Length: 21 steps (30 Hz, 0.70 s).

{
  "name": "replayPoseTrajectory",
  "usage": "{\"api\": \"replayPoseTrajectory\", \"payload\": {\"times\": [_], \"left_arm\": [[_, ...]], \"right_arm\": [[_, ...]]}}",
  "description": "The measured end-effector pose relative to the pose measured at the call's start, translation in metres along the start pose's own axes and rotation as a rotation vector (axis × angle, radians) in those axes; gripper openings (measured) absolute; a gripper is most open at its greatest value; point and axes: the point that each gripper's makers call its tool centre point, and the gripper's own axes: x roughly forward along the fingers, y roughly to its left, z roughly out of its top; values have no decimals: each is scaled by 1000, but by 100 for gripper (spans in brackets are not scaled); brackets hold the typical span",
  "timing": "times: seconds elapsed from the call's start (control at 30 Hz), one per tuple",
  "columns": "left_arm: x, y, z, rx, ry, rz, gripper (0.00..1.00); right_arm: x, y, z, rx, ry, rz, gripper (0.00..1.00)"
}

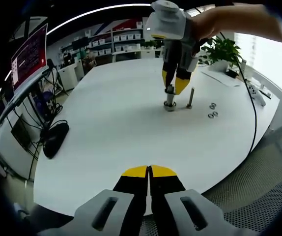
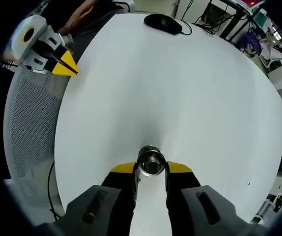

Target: Place the washer onto the threaded stud by aligning its center hole with the stud, sliding it down to the base, and recovering from edge contact or off-axis alignment until the washer reaches the visible bottom stop.

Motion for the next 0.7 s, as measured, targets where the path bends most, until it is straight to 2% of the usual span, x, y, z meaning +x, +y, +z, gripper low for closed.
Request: {"api": "replayPoseTrajectory", "payload": {"times": [0.4, 0.7], "left_arm": [[0, 1, 0, -1, 0, -2, 0], [0, 0, 0, 4, 3, -2, 0]], "right_arm": [[22, -1, -1, 5, 1, 10, 23], [25, 1, -2, 13, -1, -10, 24]]}}
